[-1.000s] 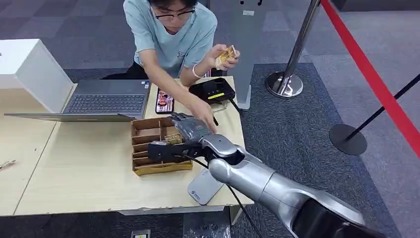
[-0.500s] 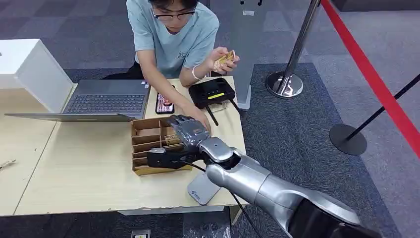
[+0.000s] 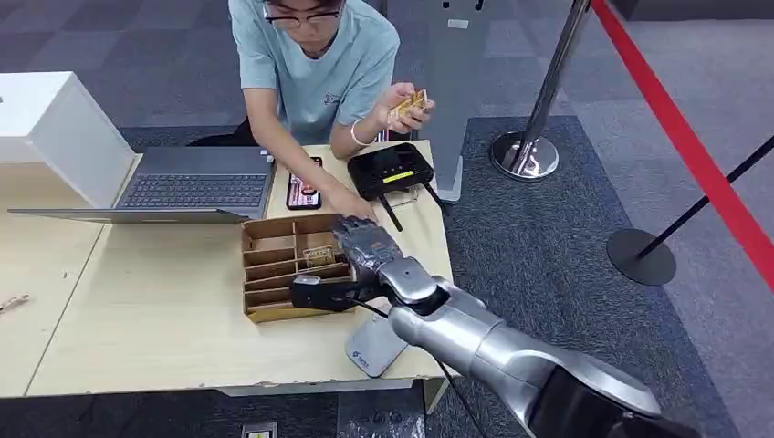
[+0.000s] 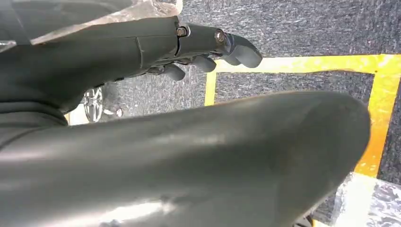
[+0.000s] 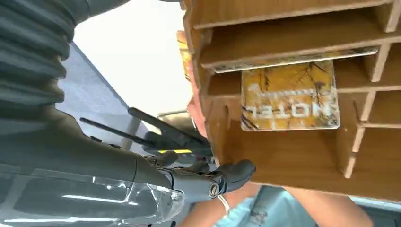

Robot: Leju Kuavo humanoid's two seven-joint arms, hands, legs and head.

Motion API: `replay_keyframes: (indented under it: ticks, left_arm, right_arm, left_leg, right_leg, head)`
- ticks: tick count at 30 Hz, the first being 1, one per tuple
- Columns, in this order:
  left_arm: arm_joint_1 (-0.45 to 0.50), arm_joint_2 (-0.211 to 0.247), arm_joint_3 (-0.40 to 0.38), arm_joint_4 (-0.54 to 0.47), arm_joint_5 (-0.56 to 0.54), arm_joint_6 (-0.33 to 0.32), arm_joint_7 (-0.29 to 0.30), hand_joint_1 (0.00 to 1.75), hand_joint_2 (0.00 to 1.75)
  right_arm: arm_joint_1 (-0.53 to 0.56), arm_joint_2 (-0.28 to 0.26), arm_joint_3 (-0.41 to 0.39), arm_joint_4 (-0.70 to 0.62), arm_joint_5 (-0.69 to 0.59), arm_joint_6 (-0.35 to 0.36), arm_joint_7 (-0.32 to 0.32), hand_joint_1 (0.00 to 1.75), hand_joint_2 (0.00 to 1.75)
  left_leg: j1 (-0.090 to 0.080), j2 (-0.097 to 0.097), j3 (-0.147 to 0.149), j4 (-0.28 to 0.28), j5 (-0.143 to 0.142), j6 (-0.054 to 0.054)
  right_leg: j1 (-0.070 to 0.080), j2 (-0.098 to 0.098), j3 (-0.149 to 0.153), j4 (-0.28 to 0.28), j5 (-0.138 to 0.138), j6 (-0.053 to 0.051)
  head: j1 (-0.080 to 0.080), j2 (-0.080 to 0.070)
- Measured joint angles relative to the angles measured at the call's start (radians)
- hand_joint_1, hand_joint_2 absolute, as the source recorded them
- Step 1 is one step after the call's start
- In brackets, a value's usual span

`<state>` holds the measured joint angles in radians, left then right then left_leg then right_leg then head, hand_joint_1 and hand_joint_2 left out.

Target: Pass the card to the sensor for recognition and then transmit it.

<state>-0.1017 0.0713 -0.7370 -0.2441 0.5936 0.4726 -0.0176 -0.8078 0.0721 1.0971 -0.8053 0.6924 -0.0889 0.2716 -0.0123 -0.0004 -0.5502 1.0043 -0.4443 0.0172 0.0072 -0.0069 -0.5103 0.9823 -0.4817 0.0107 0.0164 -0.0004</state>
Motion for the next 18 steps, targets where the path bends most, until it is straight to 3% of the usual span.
replay_keyframes:
  ticks: [18]
  left_arm:
    - [0.001, 0.0, -0.023, 0.0, 0.005, 0.0, 0.0, 0.0, 0.0]
  right_arm:
    - [0.0, 0.01, -0.019, 0.04, 0.024, -0.034, -0.009, 0.0, 1.75]
  left_leg:
    - [0.0, 0.0, 0.001, 0.0, 0.001, -0.001]
  right_leg:
    - [0.0, 0.0, 0.001, 0.0, 0.001, -0.001]
  head:
    - [0.0, 0.0]
